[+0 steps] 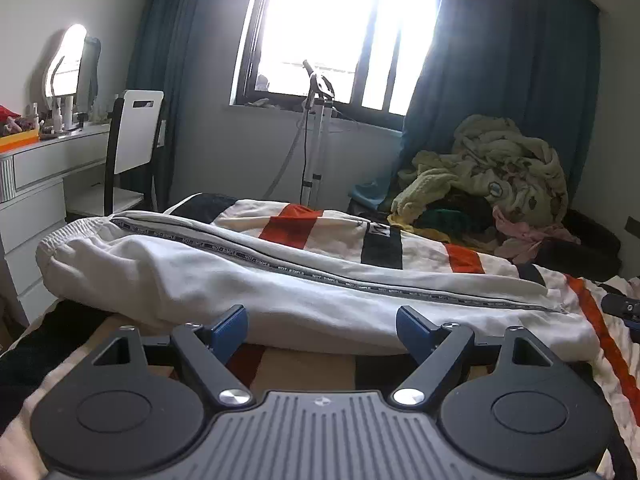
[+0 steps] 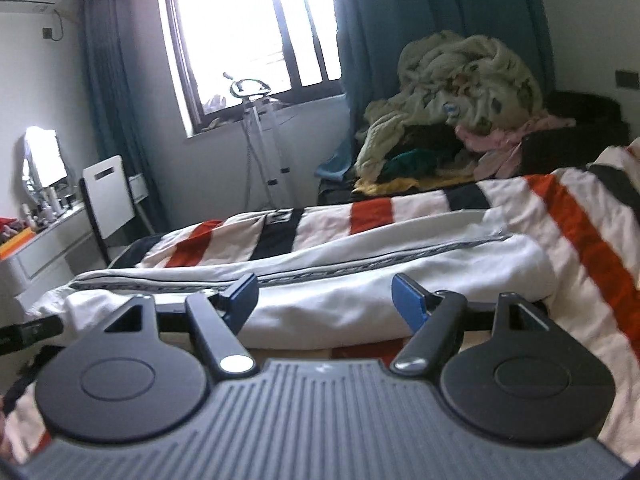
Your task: Fold clothes
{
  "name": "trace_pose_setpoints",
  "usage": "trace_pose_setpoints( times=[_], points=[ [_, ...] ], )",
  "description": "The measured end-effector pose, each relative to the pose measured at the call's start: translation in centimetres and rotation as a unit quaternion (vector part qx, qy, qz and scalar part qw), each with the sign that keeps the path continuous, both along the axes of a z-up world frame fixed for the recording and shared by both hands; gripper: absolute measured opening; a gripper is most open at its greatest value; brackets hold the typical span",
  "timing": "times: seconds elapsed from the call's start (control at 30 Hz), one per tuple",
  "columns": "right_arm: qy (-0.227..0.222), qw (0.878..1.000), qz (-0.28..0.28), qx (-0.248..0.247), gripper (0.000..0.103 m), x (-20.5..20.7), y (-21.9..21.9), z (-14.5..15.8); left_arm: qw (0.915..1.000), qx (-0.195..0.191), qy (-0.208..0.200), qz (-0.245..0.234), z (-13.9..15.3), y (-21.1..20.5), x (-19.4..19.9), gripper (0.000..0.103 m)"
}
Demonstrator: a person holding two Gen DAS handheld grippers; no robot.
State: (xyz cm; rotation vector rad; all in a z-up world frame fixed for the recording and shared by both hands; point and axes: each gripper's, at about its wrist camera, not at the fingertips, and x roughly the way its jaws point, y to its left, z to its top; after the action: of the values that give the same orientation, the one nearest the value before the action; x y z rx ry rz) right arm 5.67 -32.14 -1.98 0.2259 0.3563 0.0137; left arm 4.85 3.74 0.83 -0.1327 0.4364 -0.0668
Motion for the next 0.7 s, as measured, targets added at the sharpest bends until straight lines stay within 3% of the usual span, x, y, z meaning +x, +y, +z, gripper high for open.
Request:
trace_pose_setpoints(
  times=[0.5,0.7],
  points=[
    [0.018,1.000,-0.012,-0.006,0.075,0.1,-0.4,-1.1,0.9999,-0.001,-0.005,0.010,-0.1,0.4,0.3,0.083],
    [0.029,0.999,-0.015,-0.006,0.075,0.3,-0.3,-1.4,0.9990,-0.035,0.018,0.024,-0.5,2.4,1.2,0.083]
  ],
)
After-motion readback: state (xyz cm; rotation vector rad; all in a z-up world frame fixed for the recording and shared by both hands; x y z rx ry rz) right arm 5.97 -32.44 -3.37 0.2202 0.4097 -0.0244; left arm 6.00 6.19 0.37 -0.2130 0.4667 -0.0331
